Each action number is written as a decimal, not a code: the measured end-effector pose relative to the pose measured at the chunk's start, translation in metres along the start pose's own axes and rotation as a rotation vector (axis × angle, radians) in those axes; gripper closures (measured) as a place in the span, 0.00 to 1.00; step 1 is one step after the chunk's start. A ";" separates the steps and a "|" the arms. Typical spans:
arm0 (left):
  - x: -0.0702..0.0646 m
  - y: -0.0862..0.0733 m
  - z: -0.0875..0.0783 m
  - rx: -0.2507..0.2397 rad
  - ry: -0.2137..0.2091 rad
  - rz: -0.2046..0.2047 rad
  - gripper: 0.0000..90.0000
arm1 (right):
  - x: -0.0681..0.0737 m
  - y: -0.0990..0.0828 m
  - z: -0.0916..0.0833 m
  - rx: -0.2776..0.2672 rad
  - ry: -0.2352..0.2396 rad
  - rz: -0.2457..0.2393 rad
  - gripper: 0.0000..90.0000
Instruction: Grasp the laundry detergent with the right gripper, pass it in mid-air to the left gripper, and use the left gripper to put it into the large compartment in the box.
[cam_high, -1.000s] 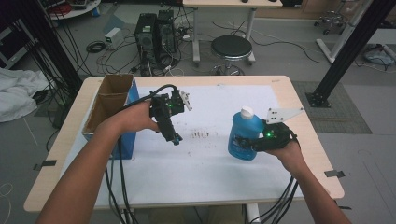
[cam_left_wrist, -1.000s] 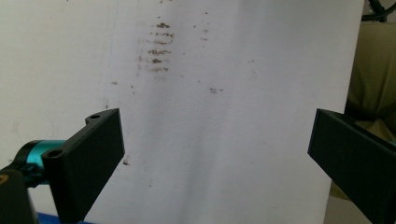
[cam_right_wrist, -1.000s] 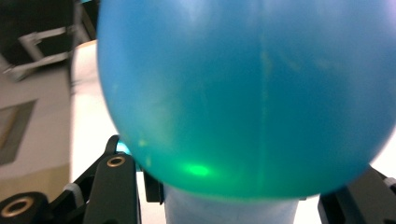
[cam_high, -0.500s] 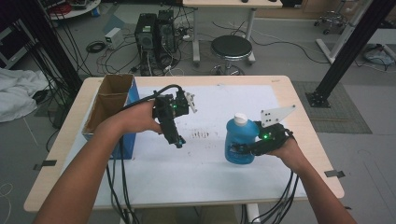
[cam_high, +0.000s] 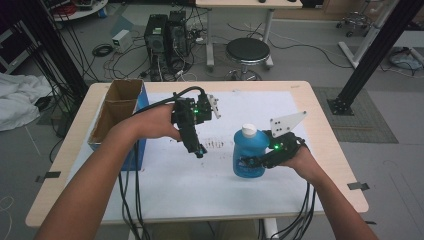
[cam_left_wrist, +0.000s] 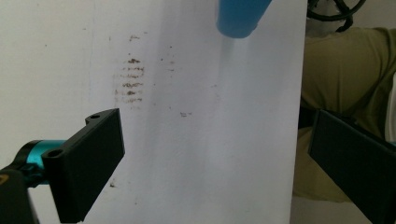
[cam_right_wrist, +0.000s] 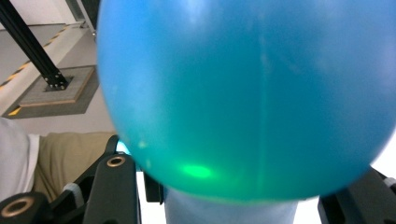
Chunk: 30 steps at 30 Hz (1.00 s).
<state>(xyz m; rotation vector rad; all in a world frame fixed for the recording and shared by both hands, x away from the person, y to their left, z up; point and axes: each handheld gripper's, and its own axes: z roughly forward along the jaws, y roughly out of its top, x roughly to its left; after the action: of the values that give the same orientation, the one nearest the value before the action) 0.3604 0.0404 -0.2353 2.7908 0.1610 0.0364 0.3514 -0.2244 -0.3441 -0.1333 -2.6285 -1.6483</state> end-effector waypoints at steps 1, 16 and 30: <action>0.000 0.002 -0.001 0.002 -0.004 0.003 0.04 | 0.000 0.002 0.001 0.002 -0.001 -0.005 0.50; -0.010 0.022 -0.007 0.026 -0.038 0.040 0.04 | -0.001 0.025 0.024 0.033 0.065 -0.054 0.50; -0.014 0.036 -0.012 0.038 -0.045 0.057 0.04 | -0.001 0.038 0.042 0.037 0.094 -0.066 0.50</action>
<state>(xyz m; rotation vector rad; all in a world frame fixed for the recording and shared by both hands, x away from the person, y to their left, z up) 0.3503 0.0094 -0.2122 2.8311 0.0716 -0.0153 0.3568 -0.1701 -0.3287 0.0315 -2.6181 -1.5814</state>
